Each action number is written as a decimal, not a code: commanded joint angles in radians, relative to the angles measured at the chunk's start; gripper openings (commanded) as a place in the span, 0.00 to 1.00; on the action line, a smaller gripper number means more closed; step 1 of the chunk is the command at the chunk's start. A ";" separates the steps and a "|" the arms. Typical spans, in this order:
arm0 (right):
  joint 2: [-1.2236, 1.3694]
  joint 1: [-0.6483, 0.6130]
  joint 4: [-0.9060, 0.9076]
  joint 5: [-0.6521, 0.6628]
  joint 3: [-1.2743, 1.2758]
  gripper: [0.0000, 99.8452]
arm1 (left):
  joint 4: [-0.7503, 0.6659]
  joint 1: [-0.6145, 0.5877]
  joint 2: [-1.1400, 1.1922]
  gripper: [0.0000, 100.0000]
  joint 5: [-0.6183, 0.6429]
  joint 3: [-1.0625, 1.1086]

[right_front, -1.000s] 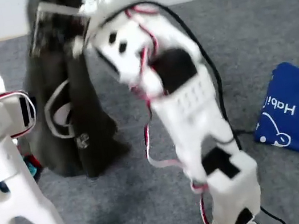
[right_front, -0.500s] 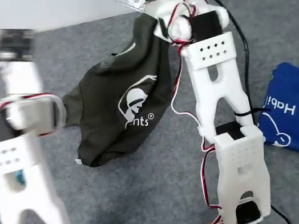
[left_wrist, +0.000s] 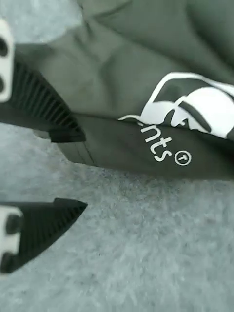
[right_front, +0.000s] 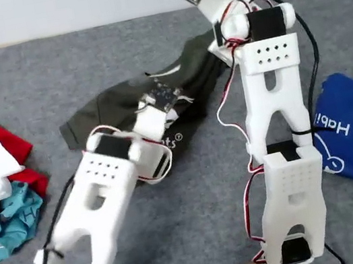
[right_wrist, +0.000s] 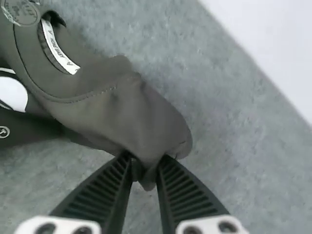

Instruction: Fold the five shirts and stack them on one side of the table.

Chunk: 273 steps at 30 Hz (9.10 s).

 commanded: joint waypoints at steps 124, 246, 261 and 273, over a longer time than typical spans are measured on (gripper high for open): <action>-0.292 0.067 0.090 -0.241 0.477 0.01 | 0.199 -0.331 0.497 0.19 -0.546 -0.222; -1.537 0.216 -0.085 0.143 0.483 0.01 | 0.586 -0.615 -0.482 0.00 -0.377 -1.728; -1.415 0.208 -0.127 0.135 1.128 0.01 | 0.420 -0.612 -0.482 0.00 -0.448 -0.625; -1.253 0.119 -0.743 0.072 1.614 0.01 | -0.643 -0.601 -0.451 0.00 -0.529 0.294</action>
